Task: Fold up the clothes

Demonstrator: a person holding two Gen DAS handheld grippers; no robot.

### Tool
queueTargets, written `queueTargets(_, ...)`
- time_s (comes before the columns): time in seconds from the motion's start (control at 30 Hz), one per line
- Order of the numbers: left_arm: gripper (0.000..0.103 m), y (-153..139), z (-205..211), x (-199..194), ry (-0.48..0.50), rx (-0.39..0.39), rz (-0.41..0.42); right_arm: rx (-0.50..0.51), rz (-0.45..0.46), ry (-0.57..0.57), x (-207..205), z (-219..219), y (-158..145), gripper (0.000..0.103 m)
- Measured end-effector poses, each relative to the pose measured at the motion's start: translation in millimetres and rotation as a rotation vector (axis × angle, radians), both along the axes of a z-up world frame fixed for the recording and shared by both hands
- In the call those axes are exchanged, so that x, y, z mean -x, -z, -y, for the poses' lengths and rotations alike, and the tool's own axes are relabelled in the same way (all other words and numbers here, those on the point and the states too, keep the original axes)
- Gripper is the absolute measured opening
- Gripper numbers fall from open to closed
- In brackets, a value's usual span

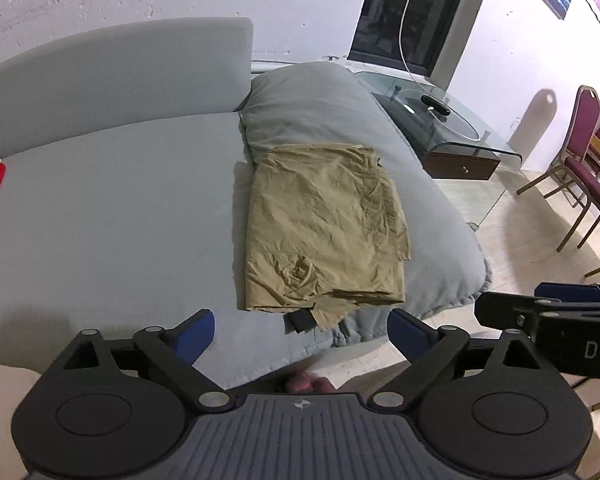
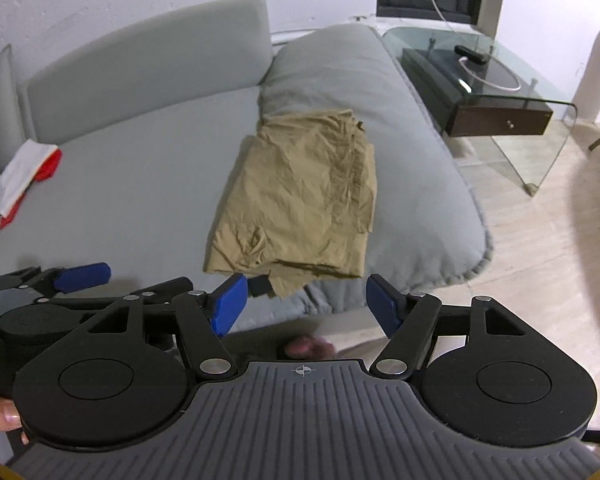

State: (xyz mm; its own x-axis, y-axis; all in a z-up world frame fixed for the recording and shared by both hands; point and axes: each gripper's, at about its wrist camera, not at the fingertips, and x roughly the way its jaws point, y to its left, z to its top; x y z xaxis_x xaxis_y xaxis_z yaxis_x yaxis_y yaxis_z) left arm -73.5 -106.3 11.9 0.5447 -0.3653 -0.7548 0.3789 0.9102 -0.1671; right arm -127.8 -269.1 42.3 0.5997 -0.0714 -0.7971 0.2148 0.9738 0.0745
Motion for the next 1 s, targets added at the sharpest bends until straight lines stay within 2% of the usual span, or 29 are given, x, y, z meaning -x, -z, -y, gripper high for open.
queueTargets(0.27,0.096,-11,9,14,0.036,-0.018,0.001,0.034,-0.043,0.034,27,-1,-27,0.072)
queueTargets(0.4,0.096,-11,13,16,0.041,-0.028,-0.007,0.054,-0.057,0.04,34,0,-29,0.072)
queueTargets(0.6,0.096,-11,16,16,0.039,-0.044,0.036,0.056,-0.054,0.039,37,3,-25,0.072)
queueTargets(1.0,0.096,-11,19,14,0.041,-0.039,0.036,0.049,-0.056,0.042,35,6,-23,0.072)
